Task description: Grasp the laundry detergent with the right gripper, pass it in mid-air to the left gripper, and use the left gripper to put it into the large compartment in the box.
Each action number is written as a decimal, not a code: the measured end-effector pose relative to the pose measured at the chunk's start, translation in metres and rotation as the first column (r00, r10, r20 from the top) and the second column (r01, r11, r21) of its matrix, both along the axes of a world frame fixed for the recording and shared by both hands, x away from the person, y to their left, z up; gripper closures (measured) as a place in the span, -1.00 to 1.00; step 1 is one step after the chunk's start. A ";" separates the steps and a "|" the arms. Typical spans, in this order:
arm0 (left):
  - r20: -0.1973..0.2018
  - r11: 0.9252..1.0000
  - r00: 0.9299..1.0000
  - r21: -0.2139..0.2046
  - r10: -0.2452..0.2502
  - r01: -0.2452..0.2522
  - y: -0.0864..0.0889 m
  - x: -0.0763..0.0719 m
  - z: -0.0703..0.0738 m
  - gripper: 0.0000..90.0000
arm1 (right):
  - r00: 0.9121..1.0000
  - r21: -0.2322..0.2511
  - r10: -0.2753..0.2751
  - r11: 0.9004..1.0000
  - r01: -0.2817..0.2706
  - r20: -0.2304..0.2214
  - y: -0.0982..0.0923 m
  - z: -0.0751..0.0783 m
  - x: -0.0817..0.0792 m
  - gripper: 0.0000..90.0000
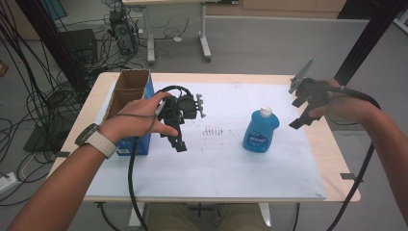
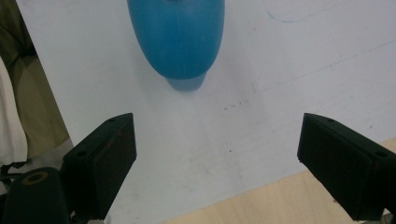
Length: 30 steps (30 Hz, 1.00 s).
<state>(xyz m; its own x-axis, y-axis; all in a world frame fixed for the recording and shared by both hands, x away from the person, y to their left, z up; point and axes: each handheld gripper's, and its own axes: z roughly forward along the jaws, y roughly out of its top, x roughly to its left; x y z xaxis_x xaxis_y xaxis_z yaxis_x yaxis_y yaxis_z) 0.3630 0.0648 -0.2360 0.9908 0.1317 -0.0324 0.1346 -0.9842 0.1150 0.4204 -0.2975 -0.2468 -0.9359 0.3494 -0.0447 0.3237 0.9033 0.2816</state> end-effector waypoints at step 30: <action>0.016 1.000 1.000 -0.014 0.026 -0.026 0.002 0.004 0.001 -0.82 | 0.999 0.096 -0.016 0.995 0.013 0.033 -0.009 -0.008 -0.008 -0.79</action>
<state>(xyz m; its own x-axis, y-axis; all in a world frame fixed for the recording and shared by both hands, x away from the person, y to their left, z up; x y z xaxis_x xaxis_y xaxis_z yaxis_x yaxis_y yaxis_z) 0.3667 0.0668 -0.2352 0.9874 0.1570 -0.0182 0.1580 -0.9787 0.1309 0.4124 -0.3065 -0.2552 -0.9291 0.3674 -0.0418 0.3258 0.8668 0.3776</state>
